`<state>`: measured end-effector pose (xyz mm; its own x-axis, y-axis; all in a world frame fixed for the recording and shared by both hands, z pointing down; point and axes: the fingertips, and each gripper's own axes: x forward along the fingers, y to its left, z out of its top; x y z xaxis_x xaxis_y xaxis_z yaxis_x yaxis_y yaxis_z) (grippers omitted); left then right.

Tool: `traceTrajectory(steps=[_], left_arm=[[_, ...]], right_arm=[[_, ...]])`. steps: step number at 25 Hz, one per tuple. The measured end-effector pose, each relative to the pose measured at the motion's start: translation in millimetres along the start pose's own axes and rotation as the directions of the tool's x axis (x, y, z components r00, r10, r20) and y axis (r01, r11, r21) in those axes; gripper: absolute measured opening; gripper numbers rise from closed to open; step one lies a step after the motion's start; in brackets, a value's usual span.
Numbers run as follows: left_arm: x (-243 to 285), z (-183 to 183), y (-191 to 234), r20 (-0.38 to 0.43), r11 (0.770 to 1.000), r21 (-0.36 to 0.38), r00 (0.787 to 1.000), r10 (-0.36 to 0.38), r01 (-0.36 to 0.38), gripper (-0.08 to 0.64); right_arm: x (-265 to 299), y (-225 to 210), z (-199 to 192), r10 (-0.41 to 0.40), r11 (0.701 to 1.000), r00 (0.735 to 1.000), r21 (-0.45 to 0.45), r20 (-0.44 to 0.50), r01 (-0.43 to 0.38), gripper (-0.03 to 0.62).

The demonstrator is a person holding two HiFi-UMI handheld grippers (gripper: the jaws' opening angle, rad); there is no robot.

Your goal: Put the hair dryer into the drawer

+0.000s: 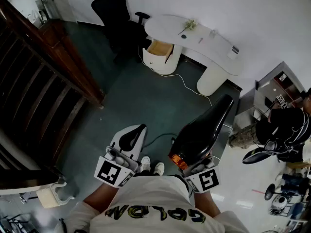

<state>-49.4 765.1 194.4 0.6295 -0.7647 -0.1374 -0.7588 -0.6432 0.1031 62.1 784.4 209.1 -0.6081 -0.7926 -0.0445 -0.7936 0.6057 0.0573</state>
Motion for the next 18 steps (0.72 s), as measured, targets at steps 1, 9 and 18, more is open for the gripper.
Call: traceTrajectory(steps=[1,9,18], left_arm=[[-0.2,-0.7,6.0,-0.001,1.0,-0.002,1.0,0.0,0.0,0.012],[8.0,-4.1,43.9,-0.012,1.0,-0.012,1.0,-0.016,0.016,0.012],[51.2,-10.8,71.2,-0.009,1.0,-0.015,1.0,-0.024,0.024,0.012]], right_arm=[[5.7,0.7,-0.8,-0.005,1.0,1.0,-0.003,-0.001,0.005,0.233],[41.5,-7.1,-5.6,-0.053,0.999,0.999,0.012,-0.004,0.053,0.236],[77.9,-47.5,-14.4,-0.077,0.997,0.997,0.01,-0.001,0.077,0.236]])
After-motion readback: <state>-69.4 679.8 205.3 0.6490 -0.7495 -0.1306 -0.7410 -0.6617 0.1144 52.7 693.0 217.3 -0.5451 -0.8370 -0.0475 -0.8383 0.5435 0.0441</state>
